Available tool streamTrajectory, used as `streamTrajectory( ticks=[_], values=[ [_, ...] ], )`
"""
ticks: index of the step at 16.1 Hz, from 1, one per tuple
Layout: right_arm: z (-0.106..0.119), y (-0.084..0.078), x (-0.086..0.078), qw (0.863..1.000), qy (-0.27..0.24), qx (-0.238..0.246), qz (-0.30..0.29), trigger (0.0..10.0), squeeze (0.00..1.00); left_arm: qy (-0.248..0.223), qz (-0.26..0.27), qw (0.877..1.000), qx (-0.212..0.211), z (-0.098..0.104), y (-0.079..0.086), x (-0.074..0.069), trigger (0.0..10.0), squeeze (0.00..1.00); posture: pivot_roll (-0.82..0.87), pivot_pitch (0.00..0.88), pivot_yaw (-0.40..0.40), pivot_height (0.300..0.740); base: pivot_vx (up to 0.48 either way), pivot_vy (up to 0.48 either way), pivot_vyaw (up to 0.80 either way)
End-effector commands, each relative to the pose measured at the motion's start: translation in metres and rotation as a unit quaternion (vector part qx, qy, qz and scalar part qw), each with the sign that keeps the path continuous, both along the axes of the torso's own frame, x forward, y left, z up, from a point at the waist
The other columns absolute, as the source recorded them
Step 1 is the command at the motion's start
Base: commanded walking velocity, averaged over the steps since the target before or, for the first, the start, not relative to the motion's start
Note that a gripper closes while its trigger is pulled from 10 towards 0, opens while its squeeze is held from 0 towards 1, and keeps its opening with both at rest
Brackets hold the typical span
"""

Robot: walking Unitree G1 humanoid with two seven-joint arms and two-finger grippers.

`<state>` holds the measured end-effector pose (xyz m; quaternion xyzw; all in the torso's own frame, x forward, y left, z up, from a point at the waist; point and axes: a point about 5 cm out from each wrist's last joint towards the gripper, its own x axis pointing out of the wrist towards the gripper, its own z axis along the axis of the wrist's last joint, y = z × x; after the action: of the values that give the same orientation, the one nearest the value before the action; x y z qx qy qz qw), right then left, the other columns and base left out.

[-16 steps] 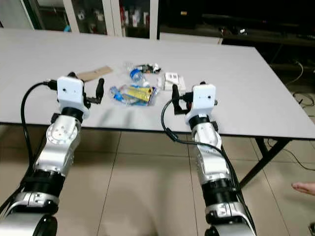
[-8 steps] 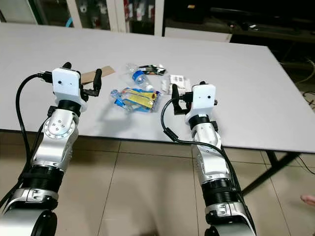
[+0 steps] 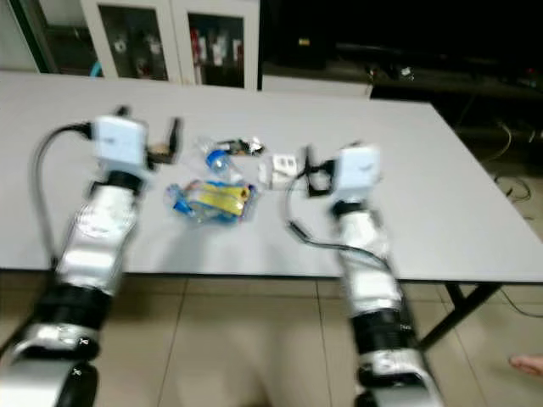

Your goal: Picking trash to rubbish bin

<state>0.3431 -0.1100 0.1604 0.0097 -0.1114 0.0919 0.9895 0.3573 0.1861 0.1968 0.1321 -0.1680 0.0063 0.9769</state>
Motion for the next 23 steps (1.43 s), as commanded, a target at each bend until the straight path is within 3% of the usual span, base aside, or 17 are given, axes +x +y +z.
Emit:
streamTrajectory(
  ticks=[1,9,10,12,13,16,19,20,23],
  values=[
    [0.001,-0.012,0.002,1.000,0.002,-0.002,-0.014,10.0,0.00,-0.004,-0.013,1.000,0.001,0.001,-0.009,0.001,10.0,0.00,-0.01,0.000,-0.060,0.740,0.356,0.000,0.00],
    [-0.001,-0.011,0.001,1.000,0.006,-0.001,-0.014,10.0,0.00,0.018,-0.049,0.998,0.030,-0.006,-0.016,-0.002,10.0,0.00,-0.01,0.020,-0.064,0.740,0.121,0.000,0.00],
    [-0.001,-0.011,0.001,1.000,0.007,0.000,-0.013,10.0,0.00,0.028,-0.071,0.996,0.052,-0.006,-0.017,-0.002,10.0,0.00,-0.01,0.021,-0.064,0.740,0.000,0.000,0.00],
    [-0.001,-0.011,0.001,1.000,0.008,0.001,-0.012,10.0,0.00,0.081,-0.142,0.978,0.132,-0.015,-0.021,-0.007,10.0,0.00,0.00,0.023,-0.062,0.740,0.000,0.000,0.00],
    [-0.001,-0.010,0.001,1.000,0.008,0.001,-0.011,10.0,0.00,0.107,-0.169,0.960,0.196,-0.021,-0.018,-0.011,10.0,0.00,0.00,0.025,-0.059,0.740,0.000,0.000,0.00],
    [-0.002,-0.009,0.001,1.000,0.010,0.001,-0.010,10.0,0.00,0.120,-0.167,0.938,0.278,-0.021,-0.004,-0.015,10.0,0.00,0.00,0.028,-0.057,0.740,0.000,0.000,0.00],
    [-0.003,-0.008,0.001,1.000,0.012,0.001,-0.006,10.0,0.00,0.133,-0.220,0.921,0.294,-0.007,0.001,-0.023,10.0,0.00,0.01,0.029,-0.064,0.740,0.000,0.000,0.00],
    [-0.003,-0.008,0.001,1.000,0.013,-0.001,-0.004,10.0,0.00,0.152,-0.243,0.909,0.302,-0.004,0.006,-0.030,10.0,0.00,0.01,0.029,-0.065,0.740,0.000,0.000,0.00],
    [-0.003,-0.008,0.001,1.000,0.014,0.000,-0.001,10.0,0.00,0.178,-0.278,0.897,0.293,0.000,0.012,-0.039,10.0,0.00,0.01,0.030,-0.066,0.740,0.000,0.000,0.00]
  ],
)
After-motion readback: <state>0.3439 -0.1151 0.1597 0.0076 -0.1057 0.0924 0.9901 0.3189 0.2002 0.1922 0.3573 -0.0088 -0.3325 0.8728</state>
